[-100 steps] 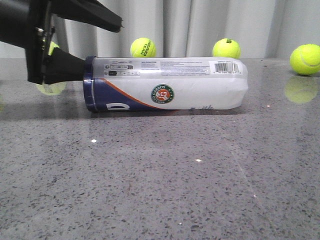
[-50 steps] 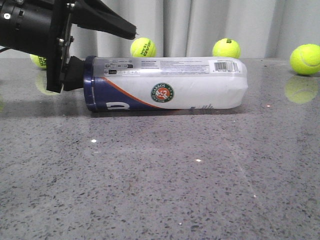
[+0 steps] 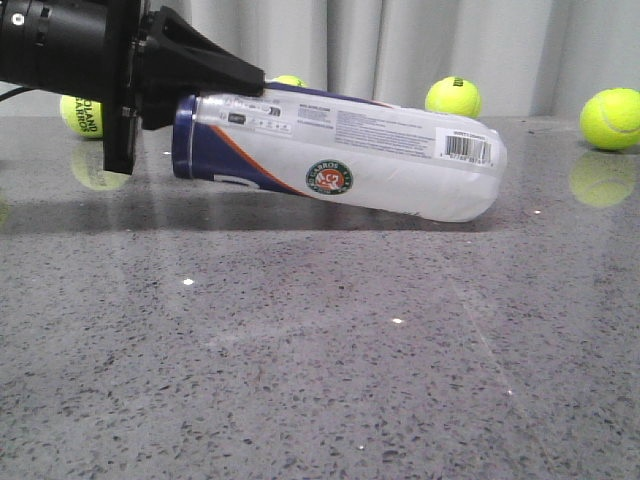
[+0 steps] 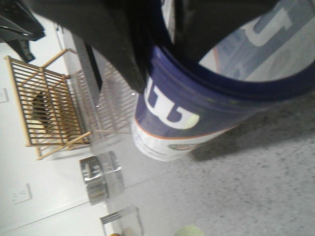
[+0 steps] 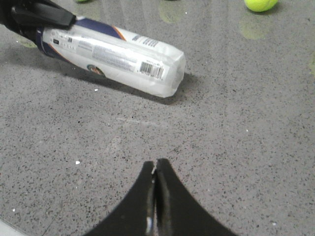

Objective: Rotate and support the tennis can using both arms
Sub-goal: 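Lift the lid end with the left gripper, tilting the can upright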

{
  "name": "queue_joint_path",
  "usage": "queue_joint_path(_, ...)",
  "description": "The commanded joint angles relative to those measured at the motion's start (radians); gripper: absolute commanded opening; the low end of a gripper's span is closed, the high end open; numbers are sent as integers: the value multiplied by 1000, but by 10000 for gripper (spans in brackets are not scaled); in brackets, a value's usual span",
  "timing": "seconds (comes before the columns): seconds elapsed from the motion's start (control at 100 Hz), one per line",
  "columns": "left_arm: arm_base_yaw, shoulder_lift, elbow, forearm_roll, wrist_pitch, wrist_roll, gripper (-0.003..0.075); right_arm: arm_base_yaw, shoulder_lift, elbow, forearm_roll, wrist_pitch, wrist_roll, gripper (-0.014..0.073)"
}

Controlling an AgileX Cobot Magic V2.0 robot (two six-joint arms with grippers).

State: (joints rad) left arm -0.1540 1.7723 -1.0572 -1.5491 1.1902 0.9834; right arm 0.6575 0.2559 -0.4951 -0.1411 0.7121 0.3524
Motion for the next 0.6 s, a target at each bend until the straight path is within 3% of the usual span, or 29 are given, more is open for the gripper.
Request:
queue_joint_path(0.0,-8,-38,-28,-48,90,-3,-19,-3,8,-26,-16,-59,-3,-9)
queue_joint_path(0.33,-8,-56,-71,-33,92,-3,-20,-3,8,-26,-16,-60,-3,-9)
queue_joint_path(0.45,-8,-95,-176,59,92,-100,-20,-3,8,-26,-16,-60,-3,-9)
queue_joint_path(0.59,-12,-141,-372,283,92,-266,-20,-3,8,-26,-16,-60,-3,-9)
